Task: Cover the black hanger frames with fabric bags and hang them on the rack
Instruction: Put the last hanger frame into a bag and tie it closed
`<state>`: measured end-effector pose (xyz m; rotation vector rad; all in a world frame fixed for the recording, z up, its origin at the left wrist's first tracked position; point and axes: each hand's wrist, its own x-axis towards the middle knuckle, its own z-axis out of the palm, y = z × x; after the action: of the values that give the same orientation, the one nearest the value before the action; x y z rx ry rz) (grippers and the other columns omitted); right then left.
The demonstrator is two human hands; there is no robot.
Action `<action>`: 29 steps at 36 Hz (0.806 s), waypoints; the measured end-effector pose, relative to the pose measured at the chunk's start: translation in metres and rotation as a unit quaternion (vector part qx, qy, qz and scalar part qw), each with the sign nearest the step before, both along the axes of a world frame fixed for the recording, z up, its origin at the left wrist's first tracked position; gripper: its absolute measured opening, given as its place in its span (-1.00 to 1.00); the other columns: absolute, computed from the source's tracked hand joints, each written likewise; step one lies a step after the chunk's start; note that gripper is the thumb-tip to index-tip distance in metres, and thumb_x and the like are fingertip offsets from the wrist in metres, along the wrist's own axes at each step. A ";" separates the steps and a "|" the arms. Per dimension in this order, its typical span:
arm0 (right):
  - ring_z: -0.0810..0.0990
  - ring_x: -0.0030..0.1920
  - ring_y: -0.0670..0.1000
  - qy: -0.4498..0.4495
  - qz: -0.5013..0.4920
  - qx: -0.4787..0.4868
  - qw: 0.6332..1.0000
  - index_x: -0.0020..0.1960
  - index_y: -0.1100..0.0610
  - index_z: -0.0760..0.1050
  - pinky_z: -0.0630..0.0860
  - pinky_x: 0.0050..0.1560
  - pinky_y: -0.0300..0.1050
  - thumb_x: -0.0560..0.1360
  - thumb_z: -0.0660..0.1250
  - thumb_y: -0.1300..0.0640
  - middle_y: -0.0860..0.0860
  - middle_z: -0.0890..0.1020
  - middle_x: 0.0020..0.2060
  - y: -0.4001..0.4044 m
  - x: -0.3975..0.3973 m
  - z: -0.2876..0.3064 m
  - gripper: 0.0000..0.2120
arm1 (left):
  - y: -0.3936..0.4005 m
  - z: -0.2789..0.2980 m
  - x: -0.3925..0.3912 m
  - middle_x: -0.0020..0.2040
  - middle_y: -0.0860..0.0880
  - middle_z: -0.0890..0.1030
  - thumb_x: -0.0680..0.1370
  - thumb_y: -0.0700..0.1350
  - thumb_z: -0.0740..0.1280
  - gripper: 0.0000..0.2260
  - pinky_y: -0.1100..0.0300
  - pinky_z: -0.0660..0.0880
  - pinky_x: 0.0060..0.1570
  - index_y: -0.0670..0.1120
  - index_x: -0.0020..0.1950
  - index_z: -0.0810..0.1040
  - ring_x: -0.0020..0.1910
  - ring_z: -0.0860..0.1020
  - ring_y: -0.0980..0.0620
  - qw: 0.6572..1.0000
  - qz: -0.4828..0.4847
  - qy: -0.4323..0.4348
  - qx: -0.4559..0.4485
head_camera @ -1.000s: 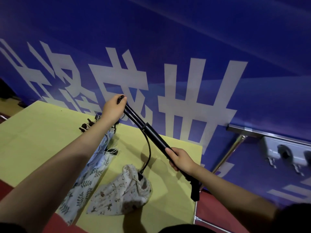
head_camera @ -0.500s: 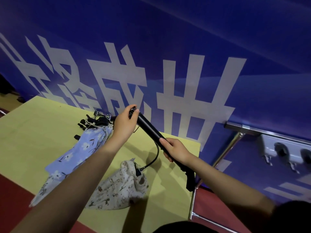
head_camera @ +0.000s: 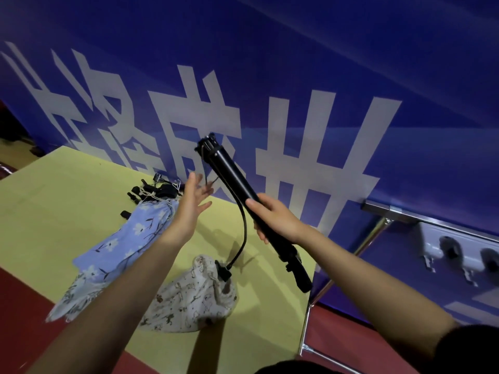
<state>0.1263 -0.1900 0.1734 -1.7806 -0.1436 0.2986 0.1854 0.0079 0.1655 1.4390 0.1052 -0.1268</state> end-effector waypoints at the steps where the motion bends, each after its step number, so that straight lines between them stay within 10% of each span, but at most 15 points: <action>1: 0.49 -0.49 0.10 -0.004 0.007 0.007 1.000 0.09 0.25 0.36 0.50 -0.47 -0.11 0.62 0.20 -0.08 0.09 0.50 -0.39 0.001 0.004 0.007 -0.65 | -0.002 0.004 0.000 0.21 -0.03 0.56 0.64 0.20 -0.05 -0.52 -0.05 0.35 0.33 -0.02 0.44 0.31 0.28 0.49 -0.01 1.000 -0.011 -0.002 -0.008; 16: 0.61 -0.42 0.07 -0.046 -0.047 -0.062 0.996 -0.16 0.15 0.52 0.57 -0.32 -0.08 0.61 0.04 -0.24 0.17 0.59 -0.36 0.030 0.029 0.037 -0.48 | -0.033 0.047 0.003 -0.10 -0.05 0.64 0.60 0.04 0.26 -0.72 0.08 0.51 0.15 -0.16 0.12 0.51 0.03 0.63 -0.03 0.974 -0.043 0.007 -0.223; 22: 0.57 -0.13 -0.10 -0.169 -0.235 0.041 0.956 -0.21 0.10 0.57 0.45 -0.04 -0.21 0.59 0.24 0.18 0.01 0.62 -0.19 0.026 0.022 -0.002 -0.77 | -0.013 0.048 0.002 -0.28 0.00 0.52 0.61 0.01 0.27 -0.79 0.11 0.56 0.05 -0.12 -0.08 0.50 -0.21 0.59 0.02 0.963 0.020 0.000 -0.269; 26: 0.58 0.11 -0.07 -0.060 -0.085 0.044 0.994 0.02 0.08 0.59 0.45 0.15 -0.25 0.61 0.24 0.14 -0.06 0.64 -0.02 0.026 0.021 -0.011 -0.85 | 0.000 0.049 0.001 -0.26 -0.02 0.54 0.61 -0.05 0.21 -0.81 0.07 0.55 0.06 -0.15 -0.05 0.52 -0.23 0.57 0.01 0.954 0.028 0.011 -0.298; 29: 0.60 -0.10 -0.09 -0.013 0.004 0.039 0.999 0.01 0.13 0.60 0.48 0.03 -0.25 0.64 0.19 0.13 -0.07 0.63 -0.19 0.033 0.014 -0.014 -0.79 | 0.008 0.043 -0.007 -0.21 -0.05 0.59 0.60 -0.11 0.16 -0.81 0.07 0.54 0.12 -0.16 -0.01 0.52 -0.22 0.59 0.01 0.950 0.011 0.007 -0.312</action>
<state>0.1403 -0.1565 0.1591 -1.7068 -0.1798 0.2718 0.1787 0.0164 0.2082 0.8031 0.0832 -0.1372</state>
